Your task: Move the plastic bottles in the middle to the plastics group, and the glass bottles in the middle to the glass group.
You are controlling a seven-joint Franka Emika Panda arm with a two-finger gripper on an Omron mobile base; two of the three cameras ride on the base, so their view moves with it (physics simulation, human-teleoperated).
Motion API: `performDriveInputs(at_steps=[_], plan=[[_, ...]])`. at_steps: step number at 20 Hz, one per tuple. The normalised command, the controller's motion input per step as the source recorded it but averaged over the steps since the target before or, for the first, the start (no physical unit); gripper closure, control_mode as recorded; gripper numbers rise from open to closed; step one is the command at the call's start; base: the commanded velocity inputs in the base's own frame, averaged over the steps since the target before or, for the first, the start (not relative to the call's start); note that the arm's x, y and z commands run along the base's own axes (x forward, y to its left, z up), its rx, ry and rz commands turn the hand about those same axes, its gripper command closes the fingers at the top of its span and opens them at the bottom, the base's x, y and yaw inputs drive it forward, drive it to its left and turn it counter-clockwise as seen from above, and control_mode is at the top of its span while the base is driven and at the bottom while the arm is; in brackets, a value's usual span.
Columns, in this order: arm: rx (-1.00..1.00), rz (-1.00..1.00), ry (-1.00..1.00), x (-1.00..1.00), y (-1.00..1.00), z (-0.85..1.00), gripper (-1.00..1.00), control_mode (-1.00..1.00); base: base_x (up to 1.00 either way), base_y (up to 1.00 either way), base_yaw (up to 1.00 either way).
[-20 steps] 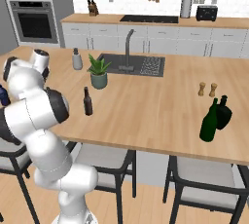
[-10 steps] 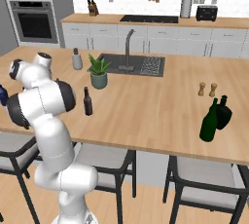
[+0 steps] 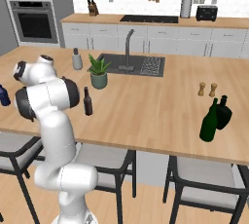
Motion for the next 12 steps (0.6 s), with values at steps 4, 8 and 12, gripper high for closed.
performDriveInputs(at_steps=[4, 8, 12], plan=[[0.0, 0.02, 0.0, 0.07, 0.03, -0.26, 1.0, -1.0, 0.0, 0.0, 0.0], [0.0, 0.02, -0.01, 0.09, 0.08, -0.22, 1.0, -1.0, 0.0, 0.0, 0.0], [0.0, 0.0, -0.08, 0.24, 0.21, -0.02, 1.0, -1.0, 0.0, 0.0, 0.0]])
